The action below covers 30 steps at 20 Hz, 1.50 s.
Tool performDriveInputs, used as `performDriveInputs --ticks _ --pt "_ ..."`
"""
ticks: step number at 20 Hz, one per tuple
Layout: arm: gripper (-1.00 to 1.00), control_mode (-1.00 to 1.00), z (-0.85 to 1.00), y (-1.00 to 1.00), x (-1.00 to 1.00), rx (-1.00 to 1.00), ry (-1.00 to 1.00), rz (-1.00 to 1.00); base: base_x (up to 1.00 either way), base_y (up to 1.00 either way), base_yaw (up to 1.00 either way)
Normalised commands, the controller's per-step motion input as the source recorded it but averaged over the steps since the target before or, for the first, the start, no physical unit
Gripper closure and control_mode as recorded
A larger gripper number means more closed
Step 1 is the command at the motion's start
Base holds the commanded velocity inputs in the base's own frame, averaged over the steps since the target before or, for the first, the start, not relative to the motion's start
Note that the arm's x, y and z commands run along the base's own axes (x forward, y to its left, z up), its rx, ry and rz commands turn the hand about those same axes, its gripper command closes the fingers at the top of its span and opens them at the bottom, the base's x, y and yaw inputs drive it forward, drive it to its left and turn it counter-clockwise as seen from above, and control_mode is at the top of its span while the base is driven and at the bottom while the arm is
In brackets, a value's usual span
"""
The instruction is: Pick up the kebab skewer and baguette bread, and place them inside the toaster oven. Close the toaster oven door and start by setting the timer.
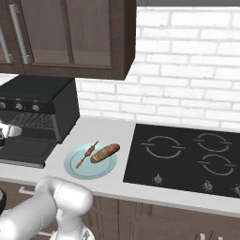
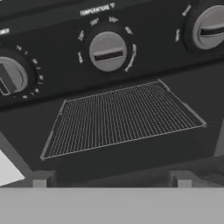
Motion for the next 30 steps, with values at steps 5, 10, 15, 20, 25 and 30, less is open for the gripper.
performDriveInputs --ticks 5,10,15,20,25,30 --pt "-1.0 -1.0 -0.06 0.35 0.55 -0.12 -0.03 0.0 0.0 0.0 0.0" --pt "-1.0 -1.0 -0.42 0.01 0.12 -0.14 -0.05 0.0 0.0 0.0 0.0" --pt "-1.0 -1.0 -0.34 0.0 0.29 -0.04 -0.03 0.0 0.0 0.0 0.0" --pt "-1.0 -1.0 -0.26 -0.04 0.47 0.0 0.0 0.0 0.0 0.0 0.0" --pt "-1.0 -1.0 -0.26 0.08 0.41 0.0 0.0 0.0 0.0 0.0 0.0" --pt "-1.0 -1.0 -0.05 0.01 0.28 0.0 0.0 0.0 0.0 0.0 0.0"
